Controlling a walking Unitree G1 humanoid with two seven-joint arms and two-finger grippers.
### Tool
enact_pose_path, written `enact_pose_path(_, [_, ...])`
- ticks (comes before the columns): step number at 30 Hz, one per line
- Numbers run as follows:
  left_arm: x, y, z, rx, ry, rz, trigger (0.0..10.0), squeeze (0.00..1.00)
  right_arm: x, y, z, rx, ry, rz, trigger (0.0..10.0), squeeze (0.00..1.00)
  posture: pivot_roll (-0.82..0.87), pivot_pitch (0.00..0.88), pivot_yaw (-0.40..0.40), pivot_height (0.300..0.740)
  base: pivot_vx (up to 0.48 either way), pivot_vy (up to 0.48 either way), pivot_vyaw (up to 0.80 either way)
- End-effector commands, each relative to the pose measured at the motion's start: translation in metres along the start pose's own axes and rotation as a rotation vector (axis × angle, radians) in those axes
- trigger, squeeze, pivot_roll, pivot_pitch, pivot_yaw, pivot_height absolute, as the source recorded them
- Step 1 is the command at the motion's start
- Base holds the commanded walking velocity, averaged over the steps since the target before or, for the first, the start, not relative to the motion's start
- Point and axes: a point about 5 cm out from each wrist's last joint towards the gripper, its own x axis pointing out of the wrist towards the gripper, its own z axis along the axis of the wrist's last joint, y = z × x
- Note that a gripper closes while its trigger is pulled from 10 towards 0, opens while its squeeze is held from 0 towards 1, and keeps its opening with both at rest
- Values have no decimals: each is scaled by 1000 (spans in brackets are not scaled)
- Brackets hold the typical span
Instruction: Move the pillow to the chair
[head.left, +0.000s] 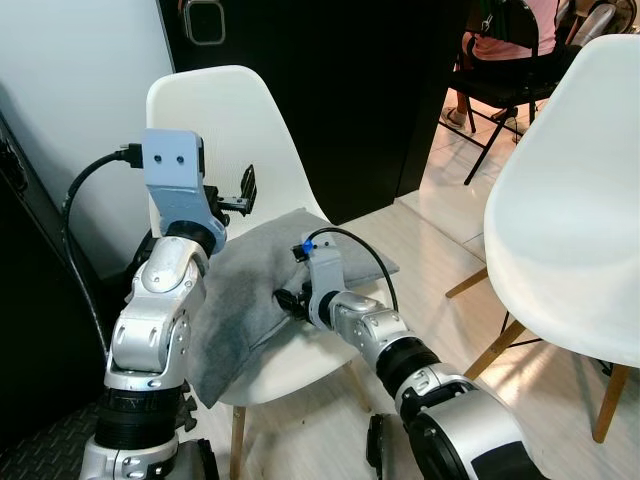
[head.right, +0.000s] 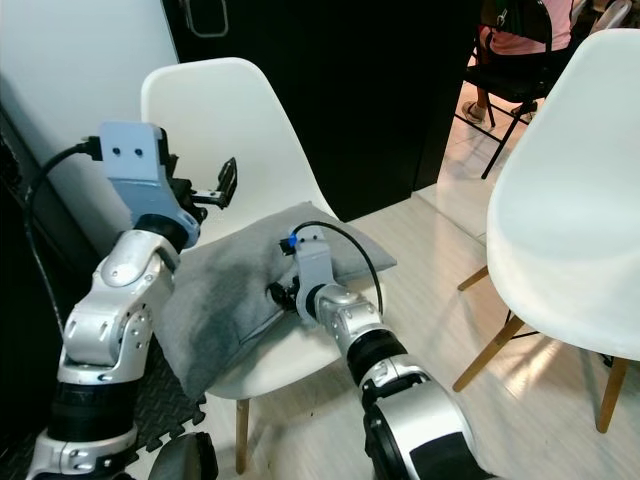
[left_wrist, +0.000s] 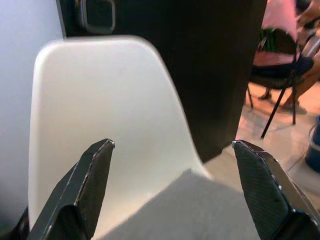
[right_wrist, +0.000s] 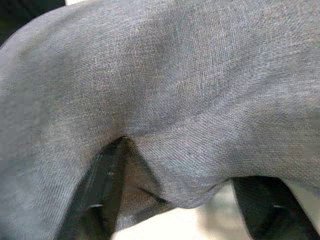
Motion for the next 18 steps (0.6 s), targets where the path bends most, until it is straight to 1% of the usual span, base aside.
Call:
enact_pose_path(1, [-2,1,-10,2,39,14,10000,0,-2,2,1,33,8,57,10000,1000,44,76,-17,481,0,0,0])
enact_pose_path(2, [-2,2,-11,2,43,18,10000,0,-5,-1,-2,9,35,74,10000,1000,34,72,-15,481,0,0,0])
enact_pose_path(3, [-2,2,-12,2,45,21,10000,0,-8,-6,-4,-7,48,60,10000,1000,34,72,-15,481,0,0,0])
enact_pose_path(4, [-2,2,-12,2,45,21,10000,0,-8,-6,-4,-7,48,60,10000,1000,34,72,-15,481,0,0,0])
enact_pose_path(5, [-2,2,-12,2,45,22,10000,0,-9,-9,-5,-20,54,45,10000,1000,34,72,-15,481,0,0,0])
enact_pose_path(6, [-2,2,-13,2,45,22,10000,0,-12,-15,-8,-52,73,10,10000,1000,29,68,-15,481,0,0,0])
enact_pose_path(7, [-2,2,-13,2,45,22,10000,0,-12,-15,-8,-52,73,10,10000,1000,29,68,-15,481,0,0,0])
enact_pose_path(8, [-2,2,-13,1,42,23,10000,0,-15,-23,-9,-78,75,-32,10000,1000,26,66,-13,481,0,0,0])
enact_pose_path(10, [-1,1,-12,0,37,25,10000,0,-22,-36,-4,-59,37,-78,10000,1000,24,64,-14,481,0,0,0])
enact_pose_path(12, [-1,1,-12,1,35,27,10000,0,-30,-43,3,-33,-4,-77,10000,1000,24,64,-14,481,0,0,0])
enact_pose_path(15, [-1,2,-12,1,35,28,10000,0,-33,-46,6,-23,-22,-71,10000,1000,23,62,-15,481,0,0,0])
enact_pose_path(16, [-2,3,-14,1,39,32,10000,0,-40,-49,11,-11,-56,-57,10000,1000,18,58,-15,481,0,0,0])
enact_pose_path(18, [-2,3,-14,1,39,32,10000,0,-40,-49,11,-11,-56,-57,10000,1000,18,58,-15,481,0,0,0])
